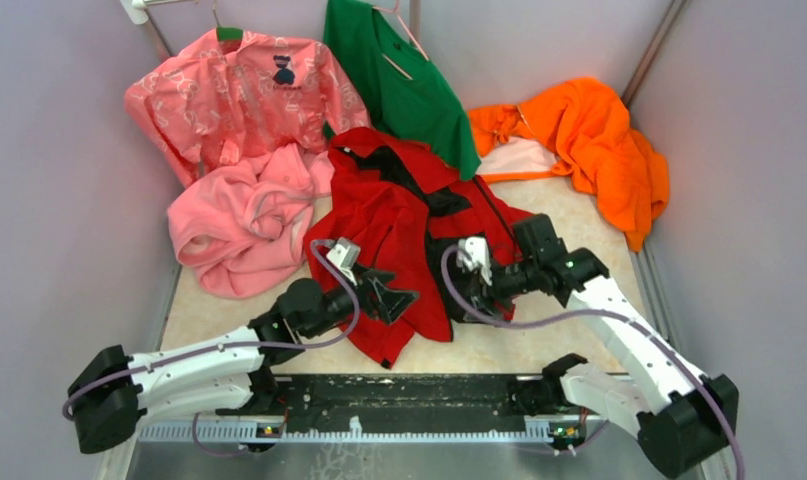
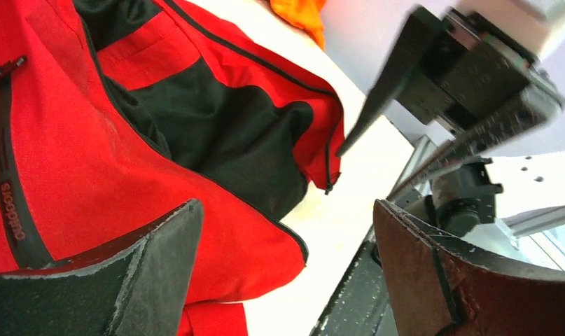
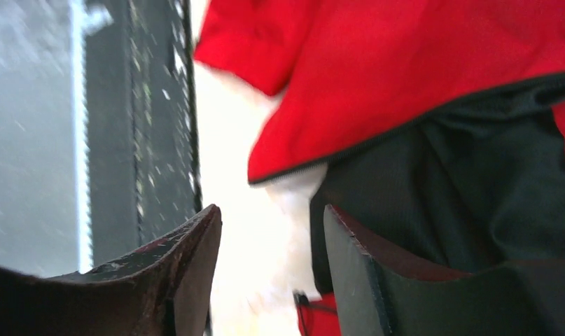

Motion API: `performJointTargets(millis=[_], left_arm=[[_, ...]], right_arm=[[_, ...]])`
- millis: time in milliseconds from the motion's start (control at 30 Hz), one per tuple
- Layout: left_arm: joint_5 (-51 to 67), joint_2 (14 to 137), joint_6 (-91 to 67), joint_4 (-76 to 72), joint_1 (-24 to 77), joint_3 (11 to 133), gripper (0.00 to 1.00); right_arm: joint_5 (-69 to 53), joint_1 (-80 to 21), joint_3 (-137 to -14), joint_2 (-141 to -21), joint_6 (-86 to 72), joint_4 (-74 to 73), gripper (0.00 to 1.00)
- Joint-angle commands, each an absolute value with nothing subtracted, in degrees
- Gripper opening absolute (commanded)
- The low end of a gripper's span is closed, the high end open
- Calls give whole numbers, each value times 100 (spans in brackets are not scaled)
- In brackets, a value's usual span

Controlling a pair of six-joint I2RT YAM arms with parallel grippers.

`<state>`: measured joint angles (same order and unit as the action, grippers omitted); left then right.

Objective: Zip up the jacket
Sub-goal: Pick up the jacket from the center of the board.

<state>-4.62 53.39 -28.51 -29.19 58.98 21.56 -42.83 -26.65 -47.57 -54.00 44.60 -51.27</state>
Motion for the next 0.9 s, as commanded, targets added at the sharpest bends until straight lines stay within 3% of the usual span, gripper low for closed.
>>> performJointTargets(millis=[0, 133, 300, 633, 867], left_arm=[[-132, 5019, -3371, -3640, 5881, 1668, 95], [-27, 4945, -3685, -4159, 5888, 1213, 93], [-69, 4896, -3724, -4243, 5888, 1067, 92], [-359, 4876, -4002, -4356, 5889, 905, 92], [-459, 4860, -4144, -4354, 5883, 857, 91]], right_arm=[[-6417, -2217, -4692, -5837, 2738, -3488, 57], [-6577, -2066, -4101, -6131, 1356, -2261, 58], [-6193, -2068, -3572, -6087, 396, -1501, 66], [-6032, -2180, -3383, -6246, 356, -1425, 65], [-5122, -2707, -3445, -6624, 345, -1418, 65]])
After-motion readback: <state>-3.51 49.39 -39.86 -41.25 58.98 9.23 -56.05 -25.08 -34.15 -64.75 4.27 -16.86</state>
